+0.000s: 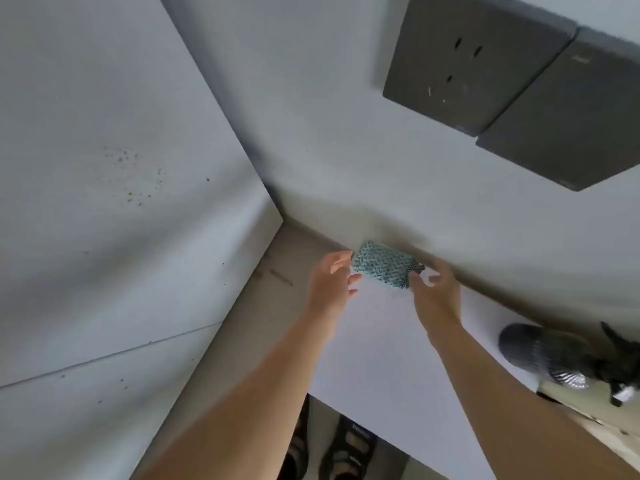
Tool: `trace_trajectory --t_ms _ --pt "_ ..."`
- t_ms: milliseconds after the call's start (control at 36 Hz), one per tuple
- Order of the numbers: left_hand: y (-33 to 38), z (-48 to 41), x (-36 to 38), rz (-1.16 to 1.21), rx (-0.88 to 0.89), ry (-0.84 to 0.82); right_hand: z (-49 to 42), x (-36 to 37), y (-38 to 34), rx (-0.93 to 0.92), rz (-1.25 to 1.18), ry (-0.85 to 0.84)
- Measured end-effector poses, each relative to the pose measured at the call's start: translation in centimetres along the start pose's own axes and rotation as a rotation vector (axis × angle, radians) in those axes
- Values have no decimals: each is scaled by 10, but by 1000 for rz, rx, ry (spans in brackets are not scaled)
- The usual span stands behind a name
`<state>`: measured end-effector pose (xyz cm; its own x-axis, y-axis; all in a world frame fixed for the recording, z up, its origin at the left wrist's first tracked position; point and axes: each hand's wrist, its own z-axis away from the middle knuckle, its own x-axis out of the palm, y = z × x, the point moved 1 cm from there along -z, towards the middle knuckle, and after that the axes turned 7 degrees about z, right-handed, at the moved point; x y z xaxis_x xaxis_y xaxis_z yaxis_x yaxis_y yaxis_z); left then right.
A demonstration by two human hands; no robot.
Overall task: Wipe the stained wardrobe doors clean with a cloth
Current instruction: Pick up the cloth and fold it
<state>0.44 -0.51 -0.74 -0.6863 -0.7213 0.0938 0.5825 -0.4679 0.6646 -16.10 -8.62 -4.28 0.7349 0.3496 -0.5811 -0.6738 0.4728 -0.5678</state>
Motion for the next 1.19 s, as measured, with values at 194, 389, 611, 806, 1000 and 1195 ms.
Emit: trace_trajectory --t_ms 194,389,611,806,1000,1195 --pt "-20 -22 7 -63 -72 -3 -23 24 -18 -92 428 27" --pt "-28 -6 -5 -111 -120 28 -7 8 -31 -98 247 -68" --pt "-24 21 -14 -166 -81 5 17 -50 16 -447 435 156" --pt "-45 30 -33 -205 -48 116 50 -1 67 -368 420 -91" --pt "-67 37 -68 -239 -43 255 82 58 62 -398 277 -211" --pt "-63 61 -84 -284 -77 310 133 74 48 -338 236 -557"
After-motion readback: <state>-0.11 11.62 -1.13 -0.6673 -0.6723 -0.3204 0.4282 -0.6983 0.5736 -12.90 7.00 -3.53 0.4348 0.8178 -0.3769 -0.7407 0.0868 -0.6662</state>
